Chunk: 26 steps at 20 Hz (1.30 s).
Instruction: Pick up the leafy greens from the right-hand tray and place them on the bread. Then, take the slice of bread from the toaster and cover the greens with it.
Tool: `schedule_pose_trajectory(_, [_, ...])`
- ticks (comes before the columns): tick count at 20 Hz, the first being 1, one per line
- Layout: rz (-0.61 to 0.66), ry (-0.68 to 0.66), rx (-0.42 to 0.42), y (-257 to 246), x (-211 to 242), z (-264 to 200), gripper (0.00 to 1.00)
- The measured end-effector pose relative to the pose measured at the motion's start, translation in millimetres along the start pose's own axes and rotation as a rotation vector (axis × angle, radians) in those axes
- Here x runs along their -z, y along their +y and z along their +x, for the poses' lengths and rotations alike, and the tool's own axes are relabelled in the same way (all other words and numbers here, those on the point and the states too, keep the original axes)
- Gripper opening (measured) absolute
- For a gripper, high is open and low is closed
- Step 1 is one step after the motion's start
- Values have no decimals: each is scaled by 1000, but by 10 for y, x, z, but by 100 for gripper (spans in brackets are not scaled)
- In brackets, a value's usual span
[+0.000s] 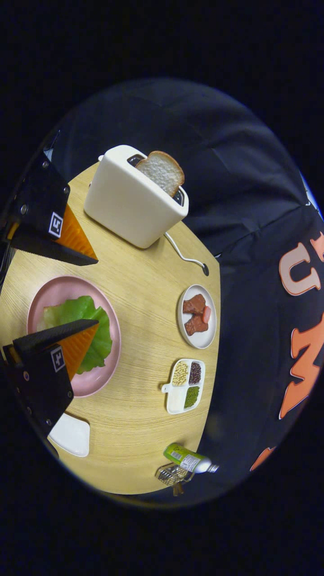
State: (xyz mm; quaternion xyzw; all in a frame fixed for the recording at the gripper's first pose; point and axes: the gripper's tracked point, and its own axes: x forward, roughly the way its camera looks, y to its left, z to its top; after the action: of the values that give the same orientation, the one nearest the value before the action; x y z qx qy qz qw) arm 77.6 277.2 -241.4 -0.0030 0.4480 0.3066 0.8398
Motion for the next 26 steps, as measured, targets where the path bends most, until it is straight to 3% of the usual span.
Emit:
schedule_pose_trajectory(9, [-9,22,-41,803,-498,-142,93])
schedule_pose_trajectory(20, [-94,64,-113,2034,-820,-45,93])
schedule_pose_trajectory(26, [-64,95,-92,2273,-899,176,93])
